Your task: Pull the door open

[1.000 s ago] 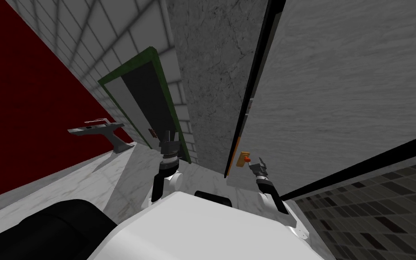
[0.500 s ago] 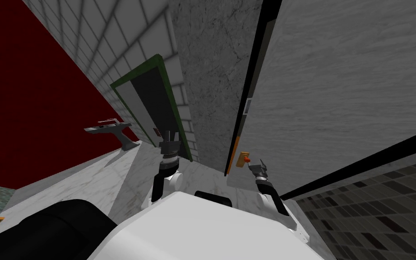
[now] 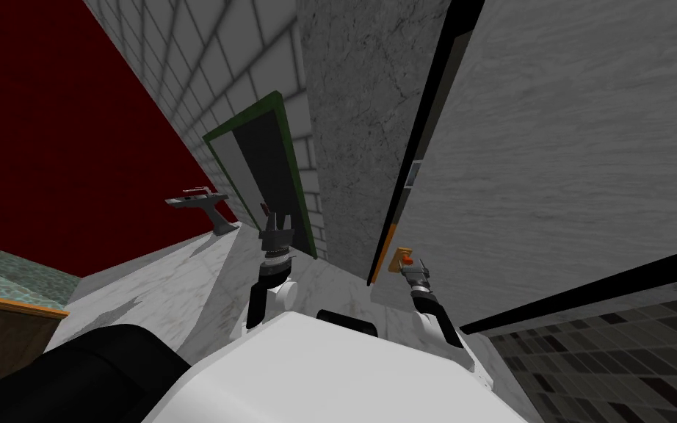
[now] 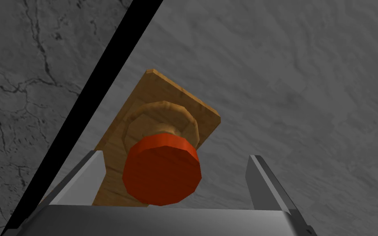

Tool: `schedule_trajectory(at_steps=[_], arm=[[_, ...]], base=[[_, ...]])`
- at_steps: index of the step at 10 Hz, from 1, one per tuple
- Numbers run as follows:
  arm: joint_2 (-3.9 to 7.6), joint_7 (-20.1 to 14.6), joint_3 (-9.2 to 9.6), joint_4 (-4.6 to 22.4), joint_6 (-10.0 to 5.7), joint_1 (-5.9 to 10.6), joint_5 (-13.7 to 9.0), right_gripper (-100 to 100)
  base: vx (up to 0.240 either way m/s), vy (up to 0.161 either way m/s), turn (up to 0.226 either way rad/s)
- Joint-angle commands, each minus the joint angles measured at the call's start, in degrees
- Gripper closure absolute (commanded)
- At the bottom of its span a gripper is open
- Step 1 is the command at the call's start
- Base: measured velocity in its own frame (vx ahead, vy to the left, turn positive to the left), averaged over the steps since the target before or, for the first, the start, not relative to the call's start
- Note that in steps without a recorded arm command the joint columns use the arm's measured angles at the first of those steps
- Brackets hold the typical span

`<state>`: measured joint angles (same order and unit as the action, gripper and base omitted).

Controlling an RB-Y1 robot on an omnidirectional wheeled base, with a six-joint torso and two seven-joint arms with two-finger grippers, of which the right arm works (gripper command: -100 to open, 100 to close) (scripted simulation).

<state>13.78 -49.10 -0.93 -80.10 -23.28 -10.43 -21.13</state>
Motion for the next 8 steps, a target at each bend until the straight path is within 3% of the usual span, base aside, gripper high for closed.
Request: schedule_trajectory(at_steps=[1, 8], arm=[[-0.48, -2.6, 0.36, -0.42, 0.39, -0.08, -1.7, -100], [-2.47, -13.17, 1.43, -2.9, 3.35, -0.99, -9.61, -100]], base=[[-0.063, 0.011, 0.071], [-0.083, -0.04, 0.079]])
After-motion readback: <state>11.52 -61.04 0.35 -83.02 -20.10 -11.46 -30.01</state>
